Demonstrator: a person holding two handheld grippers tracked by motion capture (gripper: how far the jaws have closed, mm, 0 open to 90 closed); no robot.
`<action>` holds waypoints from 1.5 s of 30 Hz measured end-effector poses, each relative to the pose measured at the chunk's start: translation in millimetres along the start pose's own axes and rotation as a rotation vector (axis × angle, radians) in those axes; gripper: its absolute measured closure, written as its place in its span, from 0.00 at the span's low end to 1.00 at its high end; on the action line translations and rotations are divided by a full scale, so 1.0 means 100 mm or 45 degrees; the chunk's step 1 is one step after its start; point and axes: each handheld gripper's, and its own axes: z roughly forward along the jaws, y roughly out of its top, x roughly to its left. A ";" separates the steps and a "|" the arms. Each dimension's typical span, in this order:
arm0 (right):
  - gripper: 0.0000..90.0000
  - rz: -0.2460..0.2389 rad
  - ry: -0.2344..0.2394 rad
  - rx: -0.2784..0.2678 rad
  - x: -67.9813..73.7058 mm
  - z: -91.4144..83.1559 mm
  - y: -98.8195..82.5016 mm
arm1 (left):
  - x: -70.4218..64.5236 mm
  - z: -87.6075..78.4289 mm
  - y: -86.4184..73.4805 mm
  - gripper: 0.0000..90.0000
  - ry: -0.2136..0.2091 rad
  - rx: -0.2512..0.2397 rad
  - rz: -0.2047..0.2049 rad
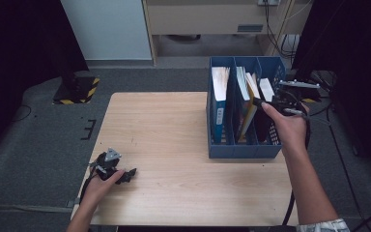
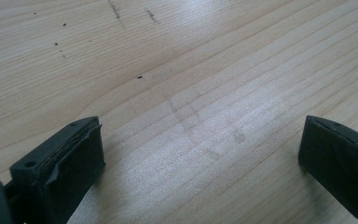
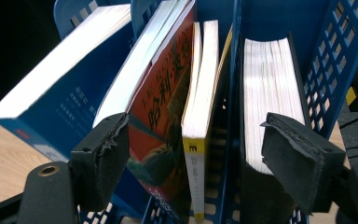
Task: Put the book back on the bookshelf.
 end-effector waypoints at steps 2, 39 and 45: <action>0.25 0.009 0.004 0.005 -0.01 -0.01 -0.02 | 0.00 0.00 0.00 0.00 0.000 0.000 0.000; 0.07 -0.008 0.053 0.043 0.04 -0.20 -0.73 | 0.00 0.00 0.00 0.00 0.003 0.003 0.000; 0.07 -0.019 0.078 0.065 0.11 -0.19 -0.98 | 0.00 0.00 0.00 0.00 0.004 0.003 -0.001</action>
